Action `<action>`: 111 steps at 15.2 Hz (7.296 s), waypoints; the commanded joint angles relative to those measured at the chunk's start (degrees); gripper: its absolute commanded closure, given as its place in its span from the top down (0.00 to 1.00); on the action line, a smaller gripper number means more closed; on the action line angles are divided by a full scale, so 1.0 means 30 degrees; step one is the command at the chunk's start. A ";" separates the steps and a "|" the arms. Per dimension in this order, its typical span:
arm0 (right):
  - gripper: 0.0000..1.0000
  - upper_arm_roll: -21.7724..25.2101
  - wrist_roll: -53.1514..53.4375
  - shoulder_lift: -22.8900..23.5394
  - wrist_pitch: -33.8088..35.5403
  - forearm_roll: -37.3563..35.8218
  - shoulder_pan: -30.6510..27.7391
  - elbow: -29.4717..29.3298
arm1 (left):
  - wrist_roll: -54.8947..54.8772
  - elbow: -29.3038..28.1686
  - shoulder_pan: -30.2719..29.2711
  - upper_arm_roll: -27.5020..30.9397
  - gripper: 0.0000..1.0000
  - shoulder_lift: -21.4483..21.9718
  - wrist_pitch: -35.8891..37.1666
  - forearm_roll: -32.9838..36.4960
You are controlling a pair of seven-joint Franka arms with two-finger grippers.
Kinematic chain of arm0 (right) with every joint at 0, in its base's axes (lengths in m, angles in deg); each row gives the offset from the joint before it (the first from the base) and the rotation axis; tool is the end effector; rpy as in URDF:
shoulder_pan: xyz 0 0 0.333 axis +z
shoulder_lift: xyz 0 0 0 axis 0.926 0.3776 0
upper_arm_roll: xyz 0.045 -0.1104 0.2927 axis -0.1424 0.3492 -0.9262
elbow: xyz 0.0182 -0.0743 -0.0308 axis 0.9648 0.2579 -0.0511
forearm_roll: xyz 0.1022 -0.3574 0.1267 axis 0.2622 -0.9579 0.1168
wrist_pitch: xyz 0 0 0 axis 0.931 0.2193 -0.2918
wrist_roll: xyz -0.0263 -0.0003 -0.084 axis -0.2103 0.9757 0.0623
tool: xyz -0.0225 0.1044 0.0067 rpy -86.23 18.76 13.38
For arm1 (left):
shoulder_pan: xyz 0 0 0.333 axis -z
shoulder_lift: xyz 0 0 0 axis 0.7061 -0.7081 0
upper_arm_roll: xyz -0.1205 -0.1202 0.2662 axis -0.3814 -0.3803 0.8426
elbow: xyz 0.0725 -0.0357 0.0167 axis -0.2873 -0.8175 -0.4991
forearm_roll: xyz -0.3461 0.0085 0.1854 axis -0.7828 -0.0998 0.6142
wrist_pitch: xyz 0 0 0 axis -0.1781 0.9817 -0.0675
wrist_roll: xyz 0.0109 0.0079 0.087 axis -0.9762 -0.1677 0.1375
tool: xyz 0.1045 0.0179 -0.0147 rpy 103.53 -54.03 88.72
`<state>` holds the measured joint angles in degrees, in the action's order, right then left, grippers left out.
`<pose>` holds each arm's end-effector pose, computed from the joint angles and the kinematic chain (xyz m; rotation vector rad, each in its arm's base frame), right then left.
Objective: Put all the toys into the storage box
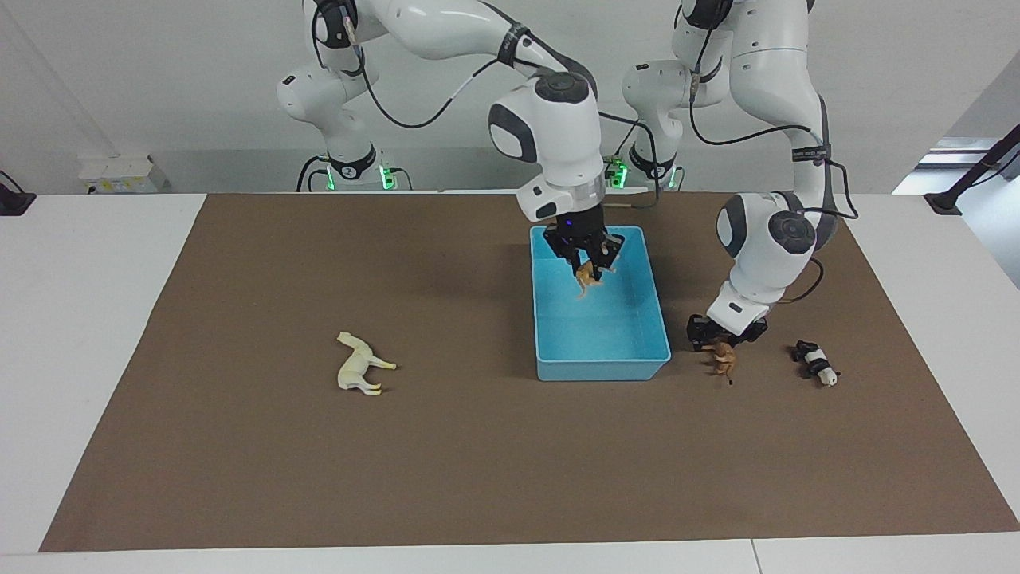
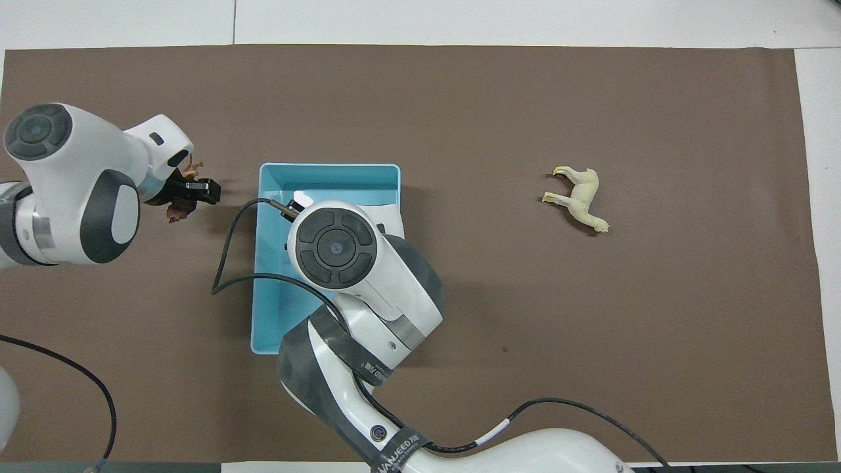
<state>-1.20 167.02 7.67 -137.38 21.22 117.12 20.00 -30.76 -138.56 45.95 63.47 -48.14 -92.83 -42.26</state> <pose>0.5223 0.5100 0.4270 -2.7151 0.9409 -0.1253 0.6175 -0.0553 0.3705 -3.1310 0.1582 -0.0059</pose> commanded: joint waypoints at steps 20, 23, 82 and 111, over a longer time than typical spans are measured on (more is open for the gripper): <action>1.00 0.1027 -1.6165 -0.2736 -0.0474 -0.2538 -1.0402 0.8081 | 1.2169 -0.0915 0.5559 -0.0042 1.00 0.4453 0.2943 0.0373; 1.00 0.1027 -1.6835 -0.2619 -0.1173 -0.2538 -1.0430 0.8548 | 0.5990 -0.0739 0.2278 -0.0042 1.00 0.4161 0.1804 0.0403; 1.00 0.1554 -2.8586 -0.5690 1.0590 -0.1043 -1.5381 -0.0590 | 0.7568 0.5589 0.1643 -0.0101 0.00 -0.0882 0.4666 0.1721; 1.00 0.0148 -2.9467 -1.2258 1.3587 -0.3447 -1.6964 0.3454 | 0.8912 0.2421 0.3533 0.0017 1.00 0.2079 0.4462 0.1867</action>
<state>0.18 80.05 -30.09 -96.76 9.85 68.07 31.31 2.13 -132.08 60.55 63.99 -43.45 -78.94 -37.36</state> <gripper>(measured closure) 0.000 0.000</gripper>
